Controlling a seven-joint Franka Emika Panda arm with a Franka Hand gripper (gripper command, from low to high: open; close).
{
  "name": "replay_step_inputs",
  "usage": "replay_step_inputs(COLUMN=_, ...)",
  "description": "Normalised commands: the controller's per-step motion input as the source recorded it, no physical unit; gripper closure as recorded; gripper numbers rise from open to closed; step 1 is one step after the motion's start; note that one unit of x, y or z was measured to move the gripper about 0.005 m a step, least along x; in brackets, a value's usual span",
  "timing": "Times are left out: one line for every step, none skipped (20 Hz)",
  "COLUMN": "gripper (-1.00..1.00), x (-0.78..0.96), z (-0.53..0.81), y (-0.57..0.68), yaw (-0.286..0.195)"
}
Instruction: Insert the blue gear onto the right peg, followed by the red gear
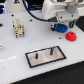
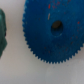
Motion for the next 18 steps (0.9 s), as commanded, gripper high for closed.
replay_step_inputs(gripper=1.0, x=-0.13, z=-0.29, y=-0.02, yaw=0.0)
replay_step_inputs(gripper=1.0, x=-0.16, z=-0.25, y=0.0, yaw=0.0)
replay_step_inputs(gripper=1.0, x=-0.09, z=-0.13, y=0.0, yaw=0.0)
replay_step_inputs(gripper=1.0, x=-0.1, z=-0.11, y=0.0, yaw=0.0)
replay_step_inputs(gripper=1.0, x=-0.1, z=-0.07, y=0.0, yaw=0.0)
replay_step_inputs(gripper=1.0, x=-0.08, z=-0.05, y=0.0, yaw=0.0)
replay_step_inputs(gripper=1.0, x=-0.05, z=-0.02, y=0.0, yaw=0.0)
replay_step_inputs(gripper=1.0, x=-0.04, z=0.0, y=0.0, yaw=0.0)
replay_step_inputs(gripper=1.0, x=-0.01, z=0.0, y=0.0, yaw=0.0)
replay_step_inputs(gripper=1.0, x=-0.19, z=-0.16, y=0.0, yaw=0.0)
replay_step_inputs(gripper=1.0, x=-0.17, z=-0.1, y=0.01, yaw=0.0)
replay_step_inputs(gripper=1.0, x=-0.13, z=-0.04, y=0.01, yaw=0.0)
replay_step_inputs(gripper=1.0, x=-0.11, z=0.0, y=0.0, yaw=0.0)
replay_step_inputs(gripper=1.0, x=-0.03, z=-0.01, y=0.0, yaw=0.0)
replay_step_inputs(gripper=1.0, x=0.0, z=0.05, y=-0.01, yaw=0.0)
replay_step_inputs(gripper=1.0, x=0.01, z=0.21, y=-0.06, yaw=0.0)
replay_step_inputs(gripper=1.0, x=0.0, z=0.21, y=-0.05, yaw=0.0)
replay_step_inputs(gripper=1.0, x=0.11, z=0.43, y=-0.11, yaw=0.0)
